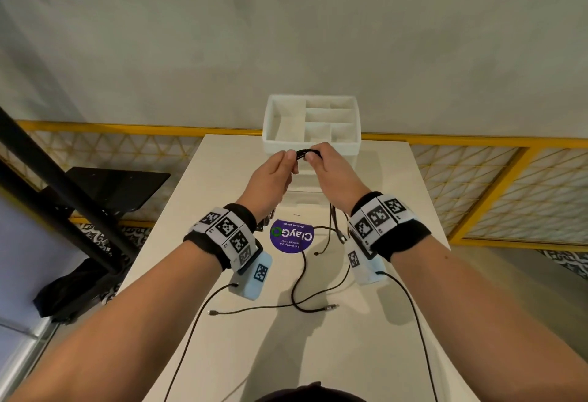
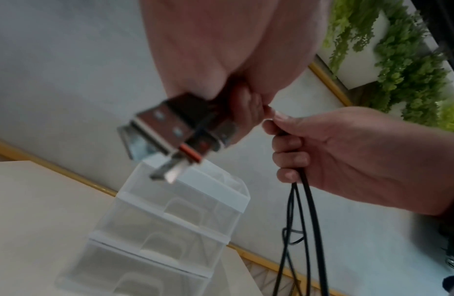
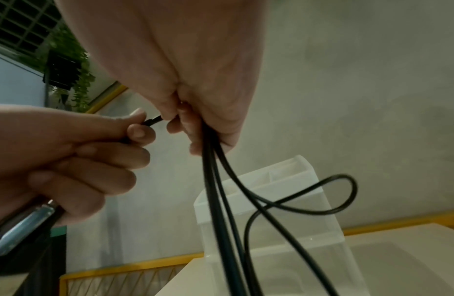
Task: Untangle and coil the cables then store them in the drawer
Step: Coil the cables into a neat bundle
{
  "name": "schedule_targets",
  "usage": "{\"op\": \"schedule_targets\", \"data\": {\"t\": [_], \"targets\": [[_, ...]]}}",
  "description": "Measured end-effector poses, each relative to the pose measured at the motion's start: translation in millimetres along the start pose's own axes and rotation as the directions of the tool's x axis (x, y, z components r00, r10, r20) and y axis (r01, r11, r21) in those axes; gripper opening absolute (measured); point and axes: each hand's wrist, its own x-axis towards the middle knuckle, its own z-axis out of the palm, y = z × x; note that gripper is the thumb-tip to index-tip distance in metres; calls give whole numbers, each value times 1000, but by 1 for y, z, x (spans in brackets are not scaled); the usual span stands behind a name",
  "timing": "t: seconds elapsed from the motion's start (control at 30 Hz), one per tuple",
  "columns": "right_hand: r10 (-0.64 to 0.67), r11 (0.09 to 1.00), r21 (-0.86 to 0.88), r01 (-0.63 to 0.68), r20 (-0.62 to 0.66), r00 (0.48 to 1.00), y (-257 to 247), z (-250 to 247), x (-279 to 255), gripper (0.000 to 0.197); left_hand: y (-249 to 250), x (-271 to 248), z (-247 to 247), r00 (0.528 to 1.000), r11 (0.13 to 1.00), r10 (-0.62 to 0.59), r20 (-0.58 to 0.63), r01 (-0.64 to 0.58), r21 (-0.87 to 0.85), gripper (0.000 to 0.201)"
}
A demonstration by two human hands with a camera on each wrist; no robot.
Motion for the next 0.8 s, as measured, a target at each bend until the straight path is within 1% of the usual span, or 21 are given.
{"op": "schedule_targets", "data": {"t": [0.07, 0.13, 0.2, 0.23, 0.3, 0.37, 0.4, 0.47, 0.53, 0.6, 0.67, 0.7, 0.73, 0.8], "targets": [[6, 999, -33, -6, 17, 1000, -1, -4, 4, 27, 2, -2, -3, 992, 985, -68, 109, 84, -150, 36], [15, 999, -35, -14, 21, 1000, -2, -8, 8, 27, 1, -3, -8, 967, 943, -115, 227, 178, -280, 37], [32, 999, 8, -32, 3, 999, -3, -14, 10, 25, -1, -6, -10, 944, 923, -117, 307, 218, -318, 37], [39, 998, 43, -39, -12, 999, -3, -16, 11, 23, -2, -8, -10, 938, 922, -118, 327, 225, -314, 36], [57, 992, 118, -54, -26, 998, -5, -18, 14, 19, -4, -11, -7, 943, 938, -134, 303, 220, -268, 36], [103, 968, 233, -98, -11, 995, -8, -15, 15, 17, -3, -13, -1, 965, 963, -148, 215, 190, -189, 36], [135, 941, 315, -128, -1, 991, -11, -13, 15, 18, -3, -12, 2, 977, 977, -135, 168, 159, -140, 34], [188, 851, 497, -170, 13, 982, -17, -9, 16, 20, -1, -10, 6, 989, 996, -91, 118, 93, -9, 27], [225, 755, 629, -187, 19, 974, -22, -7, 17, 25, 0, -7, 8, 989, 994, -59, 136, 46, 98, 33], [272, 661, 720, -211, 32, 962, -25, -4, 18, 27, 1, -3, 9, 986, 985, -55, 156, 28, 168, 42], [323, 578, 778, -247, 61, 945, -28, -3, 18, 26, 3, -1, 9, 985, 975, -62, 160, 26, 220, 38], [340, 570, 779, -261, 65, 938, -28, -3, 19, 26, 4, -1, 9, 983, 973, -64, 170, 24, 229, 33], [350, 588, 761, -273, 65, 935, -29, -4, 18, 26, 5, -1, 9, 981, 973, -64, 182, 21, 231, 29], [347, 625, 725, -290, 76, 935, -28, -5, 19, 25, 7, -2, 11, 979, 974, -46, 201, 0, 227, 28]]}}
